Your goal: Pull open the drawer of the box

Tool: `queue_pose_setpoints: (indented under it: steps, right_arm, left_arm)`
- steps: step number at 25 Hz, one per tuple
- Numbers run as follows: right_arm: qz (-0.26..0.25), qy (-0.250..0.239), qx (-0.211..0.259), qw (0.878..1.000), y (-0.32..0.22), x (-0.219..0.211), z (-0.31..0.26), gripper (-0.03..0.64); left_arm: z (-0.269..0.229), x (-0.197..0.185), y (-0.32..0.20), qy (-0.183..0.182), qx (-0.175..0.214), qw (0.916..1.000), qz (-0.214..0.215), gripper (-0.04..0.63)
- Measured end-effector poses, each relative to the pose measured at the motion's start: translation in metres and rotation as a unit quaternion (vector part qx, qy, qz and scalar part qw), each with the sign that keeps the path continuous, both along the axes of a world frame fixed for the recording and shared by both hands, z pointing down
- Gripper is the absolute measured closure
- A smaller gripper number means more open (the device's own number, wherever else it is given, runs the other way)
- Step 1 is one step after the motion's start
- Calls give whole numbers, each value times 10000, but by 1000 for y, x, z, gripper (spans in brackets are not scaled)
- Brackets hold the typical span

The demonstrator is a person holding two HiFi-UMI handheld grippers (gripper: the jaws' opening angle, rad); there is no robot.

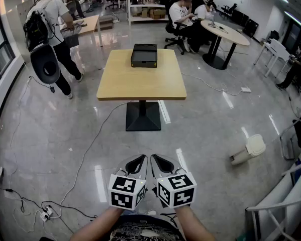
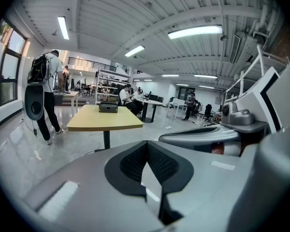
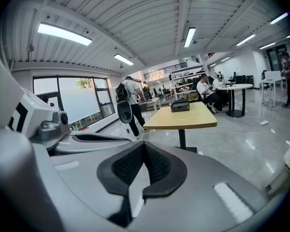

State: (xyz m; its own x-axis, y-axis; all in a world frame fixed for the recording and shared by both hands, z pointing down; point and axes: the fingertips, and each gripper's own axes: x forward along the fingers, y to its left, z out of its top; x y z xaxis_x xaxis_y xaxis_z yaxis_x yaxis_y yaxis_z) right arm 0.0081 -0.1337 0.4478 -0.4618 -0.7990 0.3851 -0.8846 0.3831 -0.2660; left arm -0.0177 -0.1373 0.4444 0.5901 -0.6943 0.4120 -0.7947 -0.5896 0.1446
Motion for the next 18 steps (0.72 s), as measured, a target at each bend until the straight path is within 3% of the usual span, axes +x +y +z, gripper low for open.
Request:
queue_pose_setpoints:
  steps: [18]
  right_arm:
    - [-24,266,59,9996,15,5,0,611]
  left_arm:
    - [5,6,13,69,-222,9997,-24,576]
